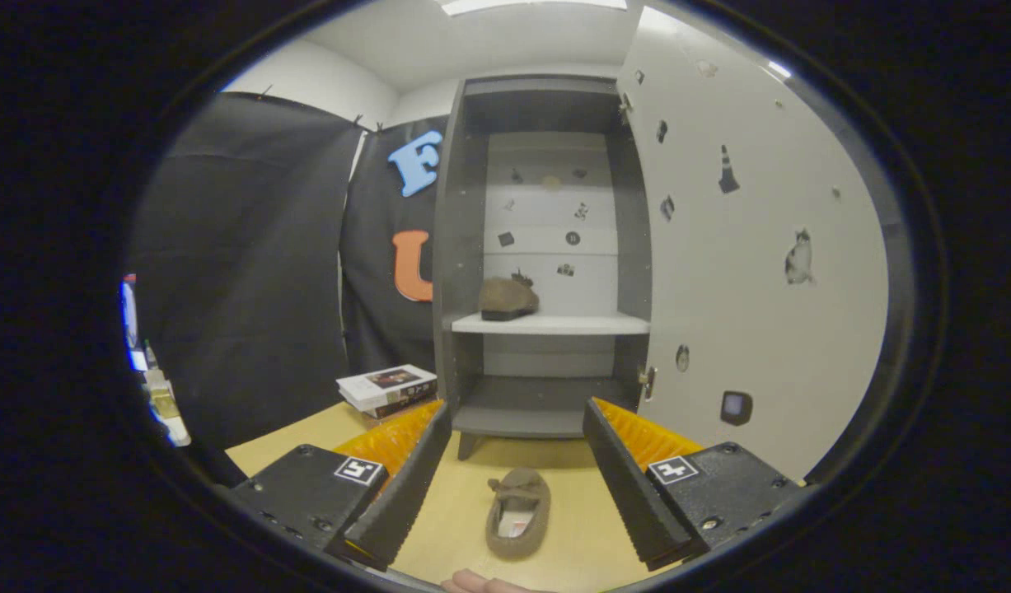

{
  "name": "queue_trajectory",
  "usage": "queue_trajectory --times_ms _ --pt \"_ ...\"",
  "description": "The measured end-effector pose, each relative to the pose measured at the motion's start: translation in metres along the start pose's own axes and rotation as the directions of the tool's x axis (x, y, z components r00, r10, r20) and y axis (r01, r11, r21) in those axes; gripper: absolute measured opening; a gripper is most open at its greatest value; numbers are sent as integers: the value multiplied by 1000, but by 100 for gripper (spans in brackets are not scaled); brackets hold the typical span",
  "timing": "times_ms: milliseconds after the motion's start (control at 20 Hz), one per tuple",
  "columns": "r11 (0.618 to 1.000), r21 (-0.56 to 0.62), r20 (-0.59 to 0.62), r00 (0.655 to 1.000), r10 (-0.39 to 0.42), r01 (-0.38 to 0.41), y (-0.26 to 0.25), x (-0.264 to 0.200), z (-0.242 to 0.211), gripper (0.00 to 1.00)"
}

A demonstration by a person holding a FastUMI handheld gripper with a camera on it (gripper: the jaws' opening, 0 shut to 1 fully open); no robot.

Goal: Open the shoe cabinet door, grab the shoes and put them into the shoe cabinet, then close the shoe cabinet door.

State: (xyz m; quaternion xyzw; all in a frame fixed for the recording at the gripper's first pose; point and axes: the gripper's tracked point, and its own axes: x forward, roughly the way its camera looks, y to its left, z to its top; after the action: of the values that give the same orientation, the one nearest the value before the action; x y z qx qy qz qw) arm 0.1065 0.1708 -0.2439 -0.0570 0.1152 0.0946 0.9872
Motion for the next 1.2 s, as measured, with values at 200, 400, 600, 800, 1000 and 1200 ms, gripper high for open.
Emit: queue_trajectory --times_ms 200,400,600,800,1000,1200 --pt "1000 -21 -136 991 -3 0 12 44 -70 99" --pt "999 -34 -308 951 -8 -3 12 81 -146 94" --pt "1000 -14 -417 909 -18 14 9 105 -198 87" --pt "999 8 -410 912 -28 34 7 117 -206 81" --pt "999 22 -396 918 -23 35 7 118 -206 76" --pt "999 30 -378 926 -8 21 6 121 -209 75"
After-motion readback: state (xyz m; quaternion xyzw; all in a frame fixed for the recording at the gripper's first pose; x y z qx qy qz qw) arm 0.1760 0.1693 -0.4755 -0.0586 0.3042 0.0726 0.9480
